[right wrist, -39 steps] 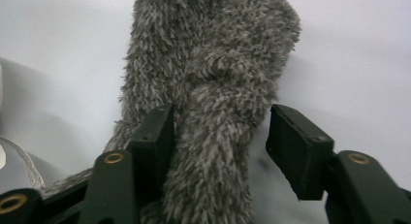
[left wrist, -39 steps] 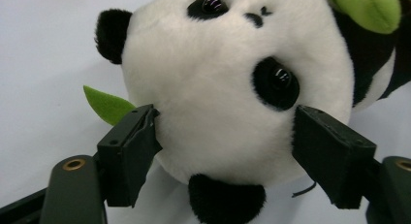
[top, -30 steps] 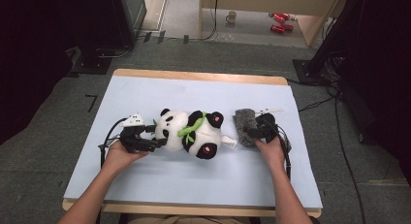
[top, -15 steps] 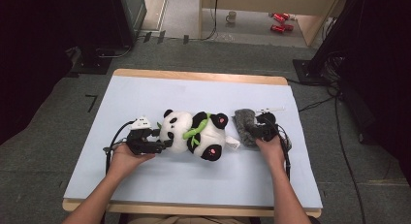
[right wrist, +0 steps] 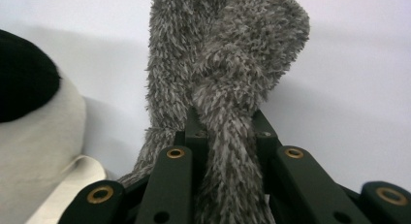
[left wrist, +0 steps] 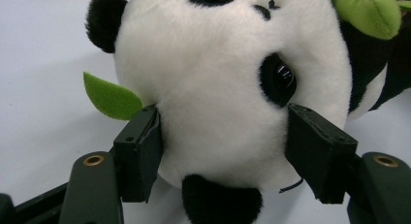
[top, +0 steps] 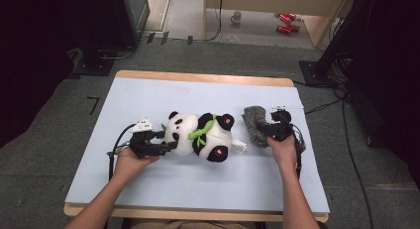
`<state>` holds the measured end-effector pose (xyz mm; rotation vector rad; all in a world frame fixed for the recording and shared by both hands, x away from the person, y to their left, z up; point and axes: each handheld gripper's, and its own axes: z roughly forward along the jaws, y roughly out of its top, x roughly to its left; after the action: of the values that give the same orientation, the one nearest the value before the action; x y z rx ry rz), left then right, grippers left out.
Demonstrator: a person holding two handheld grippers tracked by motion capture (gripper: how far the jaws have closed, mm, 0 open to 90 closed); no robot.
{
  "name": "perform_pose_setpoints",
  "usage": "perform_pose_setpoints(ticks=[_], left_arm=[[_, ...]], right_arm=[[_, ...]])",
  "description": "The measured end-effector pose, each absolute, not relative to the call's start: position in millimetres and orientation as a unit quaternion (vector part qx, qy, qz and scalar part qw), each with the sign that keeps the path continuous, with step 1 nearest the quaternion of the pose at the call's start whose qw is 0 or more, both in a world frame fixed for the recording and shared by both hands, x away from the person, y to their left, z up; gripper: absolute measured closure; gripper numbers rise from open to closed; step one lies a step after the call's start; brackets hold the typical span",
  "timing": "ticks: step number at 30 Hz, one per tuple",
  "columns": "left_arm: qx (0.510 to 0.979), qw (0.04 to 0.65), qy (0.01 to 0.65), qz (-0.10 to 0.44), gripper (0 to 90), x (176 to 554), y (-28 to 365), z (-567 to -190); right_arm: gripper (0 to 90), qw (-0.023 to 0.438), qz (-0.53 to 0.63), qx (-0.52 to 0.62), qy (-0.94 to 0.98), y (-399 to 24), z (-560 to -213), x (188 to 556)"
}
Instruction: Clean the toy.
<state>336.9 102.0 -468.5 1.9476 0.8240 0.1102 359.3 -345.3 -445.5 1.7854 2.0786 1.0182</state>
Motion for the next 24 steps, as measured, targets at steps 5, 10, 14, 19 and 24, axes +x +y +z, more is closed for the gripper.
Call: perform_pose_setpoints(ticks=[5,10,14,19,24], left_arm=[[0.803,0.490,0.335,0.049,31.5,337.1,102.1,-468.6],[0.802,0.490,0.337,0.048,30.7,337.7,102.4,-469.1],[0.801,0.491,0.338,0.048,30.5,337.5,102.2,-469.1],[0.800,0.495,0.337,0.042,30.0,338.6,103.7,-470.7],[0.800,0.495,0.337,0.042,30.0,338.4,103.7,-470.7]], right_arm=[[76.7,0.107,0.341,0.599,0.716,-339.8,-436.1,356.6],[76.7,0.103,0.343,0.601,0.715,-338.9,-428.7,351.4],[76.7,0.100,0.343,0.603,0.713,-339.1,-425.2,349.3],[76.6,0.102,0.346,0.596,0.717,-336.1,-418.2,351.0],[76.6,0.097,0.335,0.594,0.725,-332.5,-414.8,354.3]])
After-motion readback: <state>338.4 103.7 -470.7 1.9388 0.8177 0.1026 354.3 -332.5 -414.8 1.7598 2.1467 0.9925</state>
